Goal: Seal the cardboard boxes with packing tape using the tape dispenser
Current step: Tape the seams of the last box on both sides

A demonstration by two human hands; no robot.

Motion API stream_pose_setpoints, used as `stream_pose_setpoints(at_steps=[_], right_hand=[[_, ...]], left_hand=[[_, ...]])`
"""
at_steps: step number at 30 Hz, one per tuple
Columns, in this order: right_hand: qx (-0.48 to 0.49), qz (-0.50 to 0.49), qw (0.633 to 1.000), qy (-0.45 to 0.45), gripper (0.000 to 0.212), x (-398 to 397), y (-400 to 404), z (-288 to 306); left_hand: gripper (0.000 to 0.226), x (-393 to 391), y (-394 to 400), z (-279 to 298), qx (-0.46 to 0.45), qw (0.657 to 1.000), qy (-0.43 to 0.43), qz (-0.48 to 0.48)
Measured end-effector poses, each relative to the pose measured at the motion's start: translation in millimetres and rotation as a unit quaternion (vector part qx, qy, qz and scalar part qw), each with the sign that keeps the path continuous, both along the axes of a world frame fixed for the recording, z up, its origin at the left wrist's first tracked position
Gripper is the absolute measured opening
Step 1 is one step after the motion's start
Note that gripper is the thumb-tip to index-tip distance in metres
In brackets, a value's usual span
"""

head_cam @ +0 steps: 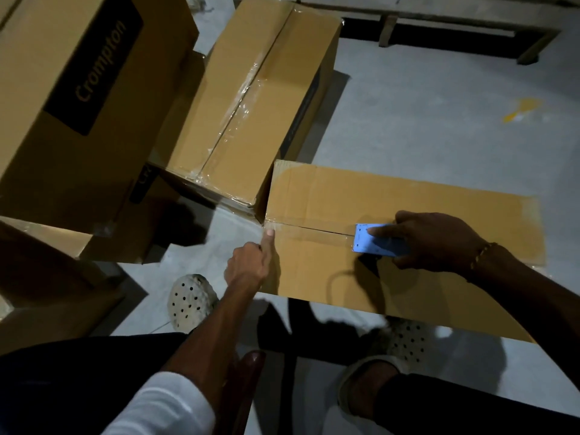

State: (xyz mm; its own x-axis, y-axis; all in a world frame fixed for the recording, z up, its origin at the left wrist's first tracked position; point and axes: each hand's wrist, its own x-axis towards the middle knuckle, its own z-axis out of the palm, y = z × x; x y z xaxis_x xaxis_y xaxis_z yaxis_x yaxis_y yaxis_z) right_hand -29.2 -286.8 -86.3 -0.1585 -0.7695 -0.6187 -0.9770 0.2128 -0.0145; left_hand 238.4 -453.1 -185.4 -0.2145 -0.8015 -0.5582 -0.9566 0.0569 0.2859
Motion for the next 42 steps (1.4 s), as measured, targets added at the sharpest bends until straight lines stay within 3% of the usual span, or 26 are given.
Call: stream_pose_setpoints(at_steps=[2,6,10,13,17,22,27,33,39,42], right_hand=[[0.001,-0.004,1.000,-0.004,0.074,0,-1,1],[0.003,-0.003,1.000,-0.003,0.073,1,-2,3],[0.012,-0.001,1.000,-0.004,0.072,0,-6,3],[0.018,-0.008,1.000,-0.009,0.070,1,-9,-2],[0.034,-0.011,0.999,-0.013,0.073,-3,-8,-6],[0.070,0.007,0.997,-0.013,0.070,-21,15,5],[0.133,-0.022,0.990,0.044,0.069,-60,76,29],[0.100,-0.013,0.991,0.090,0.071,-59,93,27],[0.074,-0.053,0.990,0.105,0.074,-47,106,39],[0.058,-0.069,0.991,0.095,0.071,-47,108,56]], left_hand=[[0.076,3,-5,3,-0.041,0.999,0.018,-0.023],[0.057,-25,1,-1,-0.060,0.985,0.159,-0.034],[0.077,-58,21,-12,-0.106,0.992,0.059,-0.019],[0.079,-59,34,-19,-0.204,0.978,0.011,-0.037],[0.078,-58,36,-25,-0.235,0.971,-0.026,-0.033],[0.077,-57,36,-26,-0.232,0.972,-0.009,-0.044],[0.077,-53,35,-32,-0.228,0.972,0.009,-0.063],[0.081,-47,34,-28,-0.217,0.972,0.021,-0.091],[0.076,-48,78,-25,-0.240,0.943,0.041,-0.227],[0.076,-48,84,-28,-0.238,0.938,0.031,-0.250]])
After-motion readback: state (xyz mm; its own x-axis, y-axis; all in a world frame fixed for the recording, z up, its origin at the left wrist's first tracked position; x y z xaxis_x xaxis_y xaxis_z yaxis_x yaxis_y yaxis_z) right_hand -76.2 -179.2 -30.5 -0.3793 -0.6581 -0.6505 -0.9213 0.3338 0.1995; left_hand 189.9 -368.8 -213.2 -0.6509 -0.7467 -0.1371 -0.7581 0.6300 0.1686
